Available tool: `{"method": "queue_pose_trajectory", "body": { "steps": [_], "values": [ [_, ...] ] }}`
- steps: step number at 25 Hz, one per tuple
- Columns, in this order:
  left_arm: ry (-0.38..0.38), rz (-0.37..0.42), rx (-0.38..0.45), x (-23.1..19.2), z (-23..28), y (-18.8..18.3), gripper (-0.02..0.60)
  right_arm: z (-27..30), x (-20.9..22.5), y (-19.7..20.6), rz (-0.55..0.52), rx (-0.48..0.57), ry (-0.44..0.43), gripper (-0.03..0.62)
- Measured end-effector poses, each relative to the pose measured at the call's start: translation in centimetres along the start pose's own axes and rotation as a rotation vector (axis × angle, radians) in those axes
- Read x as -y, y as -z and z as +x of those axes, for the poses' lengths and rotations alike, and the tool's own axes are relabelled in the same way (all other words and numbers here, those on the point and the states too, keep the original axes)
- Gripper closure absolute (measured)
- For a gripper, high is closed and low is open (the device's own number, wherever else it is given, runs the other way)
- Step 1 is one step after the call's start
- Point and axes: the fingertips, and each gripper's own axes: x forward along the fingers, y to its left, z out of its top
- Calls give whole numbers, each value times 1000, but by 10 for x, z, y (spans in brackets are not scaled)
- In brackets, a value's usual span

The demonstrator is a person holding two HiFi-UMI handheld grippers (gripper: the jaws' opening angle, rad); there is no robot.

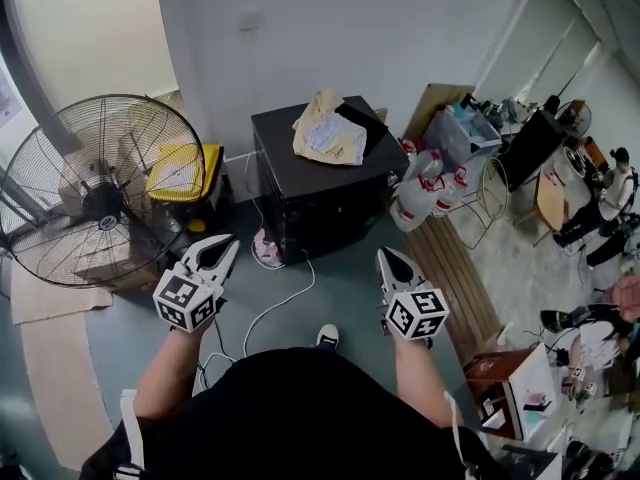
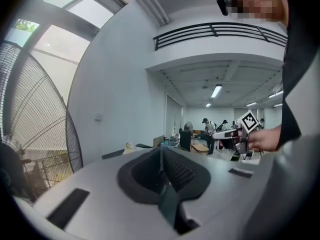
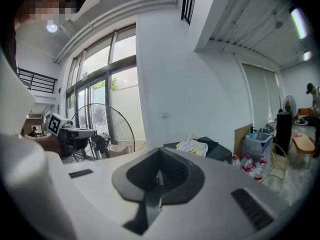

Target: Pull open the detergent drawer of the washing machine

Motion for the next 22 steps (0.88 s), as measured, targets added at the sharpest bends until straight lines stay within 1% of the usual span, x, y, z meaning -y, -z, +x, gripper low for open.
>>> {"method": "queue_pose_trajectory", "body": {
  "steps": [8, 17, 22],
  "values": [
    [-16, -11, -15, -4, 30, 2, 558, 21, 26, -1, 3, -23, -17, 592],
    [-54, -28, -27, -17, 61, 5, 558, 52, 55, -4, -3, -48, -50, 592],
    [-77, -32, -37, -18, 77, 8, 558, 66, 73, -3, -6, -59, -73, 592]
  ]
}}
